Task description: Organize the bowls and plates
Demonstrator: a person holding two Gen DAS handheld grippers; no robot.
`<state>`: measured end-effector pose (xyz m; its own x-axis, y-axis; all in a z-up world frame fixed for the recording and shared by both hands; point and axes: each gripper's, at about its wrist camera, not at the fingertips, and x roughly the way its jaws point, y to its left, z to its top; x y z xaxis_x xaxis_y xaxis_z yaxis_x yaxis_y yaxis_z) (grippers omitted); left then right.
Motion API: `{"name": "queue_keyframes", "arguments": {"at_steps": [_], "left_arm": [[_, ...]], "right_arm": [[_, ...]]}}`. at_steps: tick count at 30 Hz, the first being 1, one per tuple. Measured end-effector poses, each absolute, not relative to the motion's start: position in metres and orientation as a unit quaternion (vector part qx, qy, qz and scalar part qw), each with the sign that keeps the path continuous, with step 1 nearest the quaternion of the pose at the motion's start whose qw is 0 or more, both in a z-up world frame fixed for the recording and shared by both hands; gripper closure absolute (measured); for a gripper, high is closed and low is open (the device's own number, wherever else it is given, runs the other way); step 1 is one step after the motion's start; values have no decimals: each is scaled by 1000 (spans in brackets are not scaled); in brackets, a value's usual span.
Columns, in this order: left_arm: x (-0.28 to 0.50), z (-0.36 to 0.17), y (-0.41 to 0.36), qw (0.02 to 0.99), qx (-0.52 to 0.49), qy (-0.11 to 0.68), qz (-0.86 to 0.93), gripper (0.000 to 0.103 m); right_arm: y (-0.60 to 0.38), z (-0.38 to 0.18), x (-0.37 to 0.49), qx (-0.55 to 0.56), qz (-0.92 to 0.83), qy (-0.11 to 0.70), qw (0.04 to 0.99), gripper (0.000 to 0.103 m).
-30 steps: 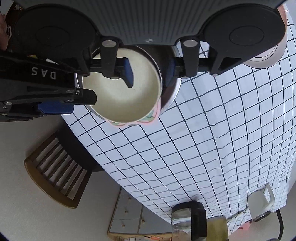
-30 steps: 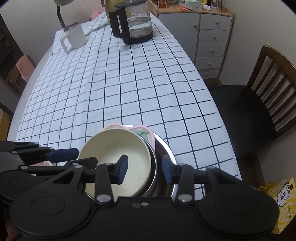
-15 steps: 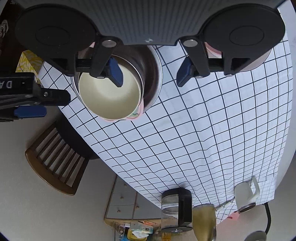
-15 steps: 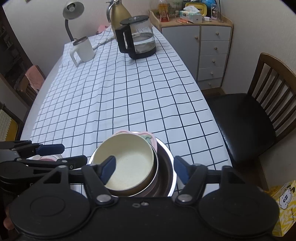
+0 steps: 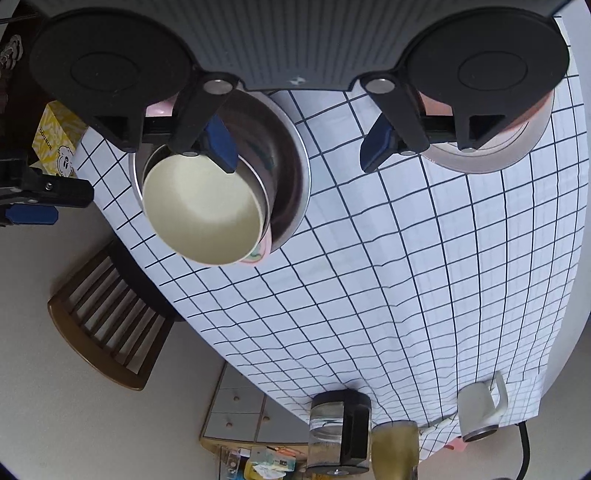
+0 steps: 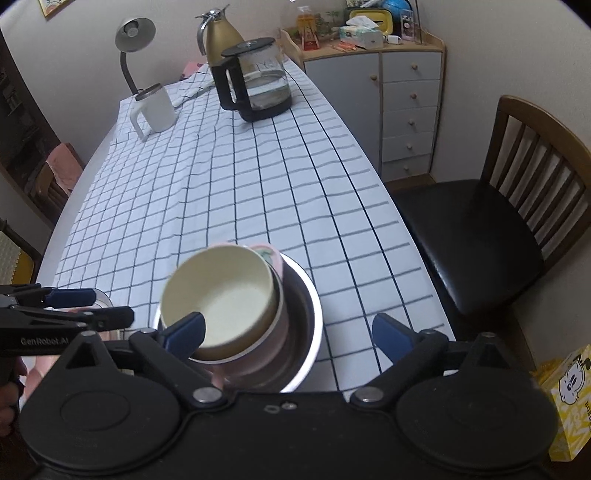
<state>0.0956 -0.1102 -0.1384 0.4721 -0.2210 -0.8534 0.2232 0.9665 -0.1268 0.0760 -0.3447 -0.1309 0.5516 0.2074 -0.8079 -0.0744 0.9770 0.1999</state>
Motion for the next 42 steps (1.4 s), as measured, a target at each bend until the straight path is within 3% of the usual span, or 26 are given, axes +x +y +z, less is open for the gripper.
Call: {"name": "queue_keyframes", "arguments": {"at_steps": [10,22,24,30,34,42], "left_arm": [[115,-171,-101,853,13,510,-110,31],[133,-199,-102,832,8,542,-120,32],[135,-202,-105,829,12,545,-123,39],[144,-210,-106,822,15,555,-129,42],[148,-215,-104,818,6,562,-125,42],[151,-215,-105,810,-31,570,-136,72]], "right_arm": [[-353,-170,75,61,84,481,870,10],[-350,-206,96,62,95,523,845,31],[-348,-208,99,58,102,525,843,37],[-345,-216,107,57,109,539,833,54],[-344,-222,112,57,112,546,828,57],[-342,-228,117,66,118,553,822,68]]}}
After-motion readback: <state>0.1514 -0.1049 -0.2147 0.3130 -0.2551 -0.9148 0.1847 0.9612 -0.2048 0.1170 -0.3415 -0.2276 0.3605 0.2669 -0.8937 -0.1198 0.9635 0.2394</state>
